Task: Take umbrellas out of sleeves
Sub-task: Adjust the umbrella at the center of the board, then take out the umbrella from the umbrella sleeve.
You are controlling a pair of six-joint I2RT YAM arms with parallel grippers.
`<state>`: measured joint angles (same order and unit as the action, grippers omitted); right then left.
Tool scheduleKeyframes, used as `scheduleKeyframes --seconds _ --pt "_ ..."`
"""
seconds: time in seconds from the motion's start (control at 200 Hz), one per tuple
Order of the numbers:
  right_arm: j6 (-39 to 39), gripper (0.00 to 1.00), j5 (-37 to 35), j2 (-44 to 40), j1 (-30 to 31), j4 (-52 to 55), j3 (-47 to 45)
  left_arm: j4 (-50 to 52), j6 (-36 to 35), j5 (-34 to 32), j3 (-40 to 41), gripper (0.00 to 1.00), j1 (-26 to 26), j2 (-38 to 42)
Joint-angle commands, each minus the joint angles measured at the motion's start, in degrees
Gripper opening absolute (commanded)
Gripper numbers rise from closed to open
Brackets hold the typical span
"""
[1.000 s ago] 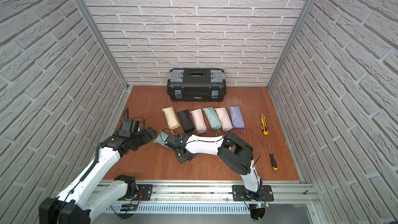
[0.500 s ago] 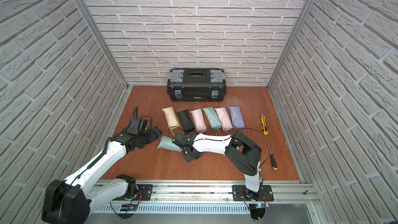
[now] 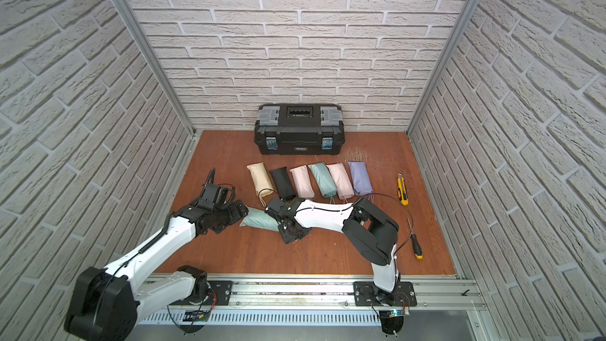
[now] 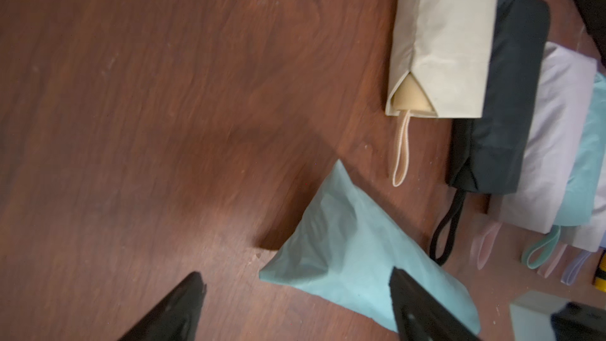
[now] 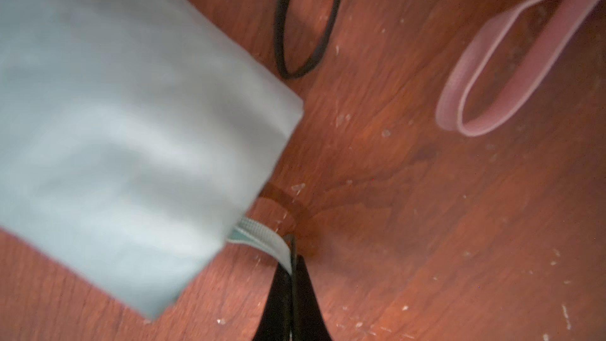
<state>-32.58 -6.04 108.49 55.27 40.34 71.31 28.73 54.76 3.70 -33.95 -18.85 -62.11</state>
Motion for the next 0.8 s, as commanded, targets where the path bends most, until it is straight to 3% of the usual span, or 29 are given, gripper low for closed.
scheduleKeyframes --seconds 0.0,0.165,0.375,0.6,0.795 --pt "0.88 0.03 0.70 0.41 -0.31 -0.64 1.64 -1.40 1.40 1.21 0.64 0.70 -0.28 0.89" --pt "1.03 0.03 0.51 0.09 -0.33 -1.00 1.22 -1.88 3.67 1.14 0.74 0.60 -0.17 0.45" --pt "1.51 0.03 0.46 -0.07 -0.37 -1.09 0.94 -7.19 7.73 2.87 -1.69 0.67 0.86 -4.59" --pt "2.12 0.03 0.11 -0.70 -0.34 -0.44 1.03 -4.41 2.11 1.88 -11.55 0.58 1.45 -15.28" --pt "2.71 0.03 -0.91 -0.67 -0.41 0.32 1.98 -2.18 -1.08 -0.38 -14.76 0.54 1.45 -19.64"
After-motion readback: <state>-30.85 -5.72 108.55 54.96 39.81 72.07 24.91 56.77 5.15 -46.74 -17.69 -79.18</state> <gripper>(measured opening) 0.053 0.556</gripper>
